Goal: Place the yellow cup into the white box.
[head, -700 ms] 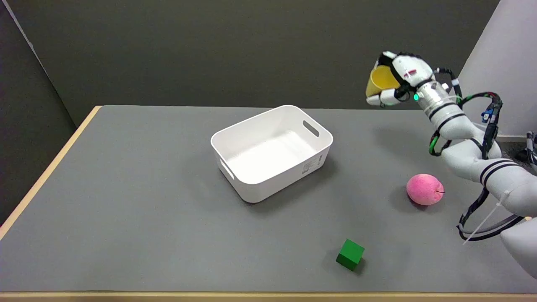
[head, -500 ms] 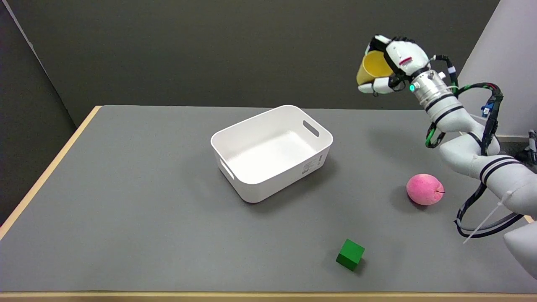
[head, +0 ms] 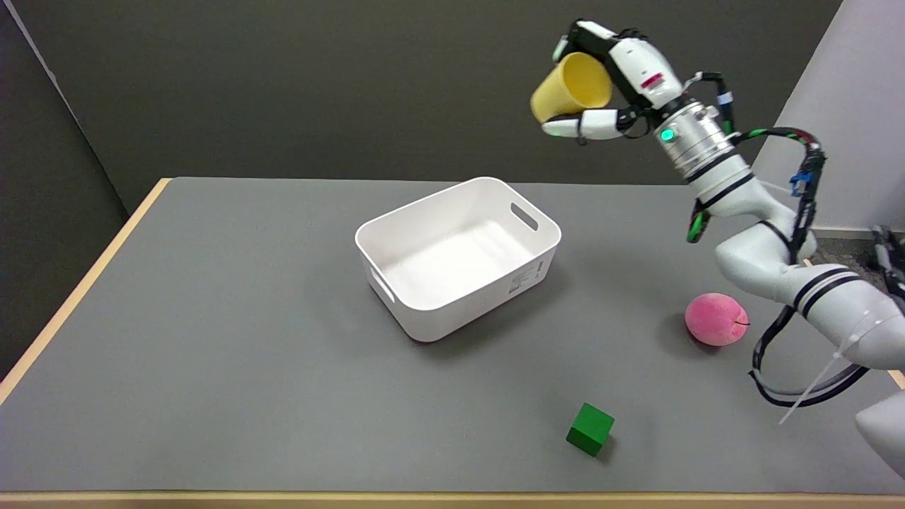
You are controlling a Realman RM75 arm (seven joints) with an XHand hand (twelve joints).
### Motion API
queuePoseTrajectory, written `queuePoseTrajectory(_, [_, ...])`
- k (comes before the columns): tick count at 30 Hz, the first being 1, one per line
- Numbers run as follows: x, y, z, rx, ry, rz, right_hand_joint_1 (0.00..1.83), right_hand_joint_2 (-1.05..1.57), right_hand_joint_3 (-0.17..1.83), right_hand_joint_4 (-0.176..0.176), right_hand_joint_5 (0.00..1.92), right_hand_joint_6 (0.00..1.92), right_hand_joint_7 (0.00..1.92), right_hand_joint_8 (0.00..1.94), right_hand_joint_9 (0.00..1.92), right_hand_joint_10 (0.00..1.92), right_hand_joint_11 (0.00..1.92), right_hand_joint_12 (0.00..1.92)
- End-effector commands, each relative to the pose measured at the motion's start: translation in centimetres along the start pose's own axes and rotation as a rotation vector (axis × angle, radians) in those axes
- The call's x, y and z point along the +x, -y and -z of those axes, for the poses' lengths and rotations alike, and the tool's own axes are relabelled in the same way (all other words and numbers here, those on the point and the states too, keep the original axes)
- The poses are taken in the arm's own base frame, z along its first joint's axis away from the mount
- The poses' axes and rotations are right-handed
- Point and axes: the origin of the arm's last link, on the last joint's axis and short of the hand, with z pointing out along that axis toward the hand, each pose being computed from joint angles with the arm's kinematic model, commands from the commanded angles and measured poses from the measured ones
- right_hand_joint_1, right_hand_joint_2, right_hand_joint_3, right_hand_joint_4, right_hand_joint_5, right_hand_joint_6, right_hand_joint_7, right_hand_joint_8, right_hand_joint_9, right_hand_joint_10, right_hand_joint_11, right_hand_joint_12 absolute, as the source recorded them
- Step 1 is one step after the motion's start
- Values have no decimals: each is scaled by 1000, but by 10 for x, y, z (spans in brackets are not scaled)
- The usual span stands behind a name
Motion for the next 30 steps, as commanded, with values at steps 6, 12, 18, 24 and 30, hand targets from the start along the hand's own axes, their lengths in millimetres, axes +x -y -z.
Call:
queuePoseTrajectory(6, [-112, 101, 20, 173, 75, -627, 1331, 1168, 173, -176, 535, 1715, 762, 1280, 777, 1407, 764, 1574])
queuePoseTrajectory(12, [-126, 103, 28, 119, 130, -638, 1331, 1169, 174, -176, 533, 1718, 759, 1285, 775, 1412, 761, 1574])
queuePoseTrajectory(18, [-145, 99, 30, 37, 254, -565, 1340, 1151, 187, -176, 537, 1676, 798, 1262, 787, 1401, 755, 1628])
queuePoseTrajectory(24, [-160, 99, 21, 21, 381, -388, 1339, 1116, 257, -176, 541, 1663, 806, 1269, 789, 1416, 764, 1681])
queuePoseTrajectory(30, [-168, 104, 16, 45, 437, -273, 1336, 1192, 107, -174, 530, 1646, 802, 1269, 775, 1419, 816, 1539])
